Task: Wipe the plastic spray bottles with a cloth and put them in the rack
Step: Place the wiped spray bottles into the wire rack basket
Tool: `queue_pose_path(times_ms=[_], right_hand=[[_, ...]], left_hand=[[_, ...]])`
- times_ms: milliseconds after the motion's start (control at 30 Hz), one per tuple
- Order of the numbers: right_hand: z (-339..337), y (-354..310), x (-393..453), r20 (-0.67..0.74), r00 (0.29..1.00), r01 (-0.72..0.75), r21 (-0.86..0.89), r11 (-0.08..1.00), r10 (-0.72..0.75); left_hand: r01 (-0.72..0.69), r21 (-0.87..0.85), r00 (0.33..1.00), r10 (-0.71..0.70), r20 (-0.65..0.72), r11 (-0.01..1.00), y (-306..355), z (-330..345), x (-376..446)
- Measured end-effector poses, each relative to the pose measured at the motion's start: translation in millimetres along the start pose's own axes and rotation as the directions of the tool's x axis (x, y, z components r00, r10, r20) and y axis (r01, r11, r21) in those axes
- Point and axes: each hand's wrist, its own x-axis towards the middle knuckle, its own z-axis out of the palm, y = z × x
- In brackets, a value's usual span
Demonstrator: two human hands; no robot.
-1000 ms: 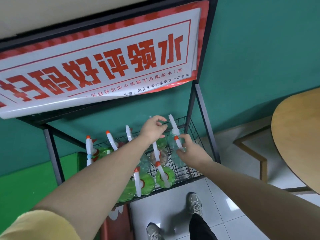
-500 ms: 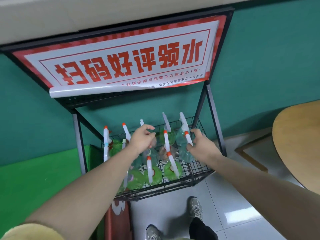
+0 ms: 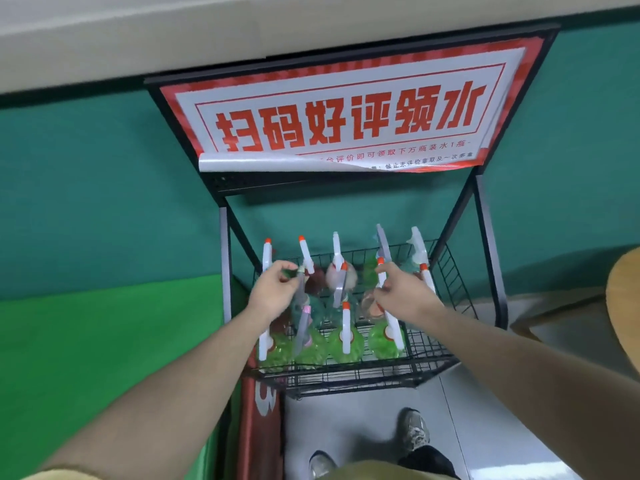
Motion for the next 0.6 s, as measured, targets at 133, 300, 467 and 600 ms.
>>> queue_pose_path(times_ms=[133, 300, 467, 600], right_hand=[[5, -13, 4, 0.037, 0.999, 0.029, -0.008, 1.000, -0.029], [13, -19, 10, 0.084, 0.996, 0.040, 0.024, 0.999, -0.042], [18, -31, 20, 0.082, 0.991, 0.110, -0.020, 0.994, -0.108], [26, -50, 27, 0.060, 0.982, 0.181, -0.010, 0.983, -0.180]], left_hand=[[-0.032, 0.126, 0.999, 0.036, -0.030, 0.992, -18, -11, 4], [-0.017, 0.259, 0.994, 0.044, -0.099, 0.966, -28, -12, 8], [0.043, 0.200, 0.999, -0.041, -0.015, 0.979, -35, -14, 18], [0.058, 0.190, 0.998, -0.064, 0.023, 0.980, -43, -17, 28]])
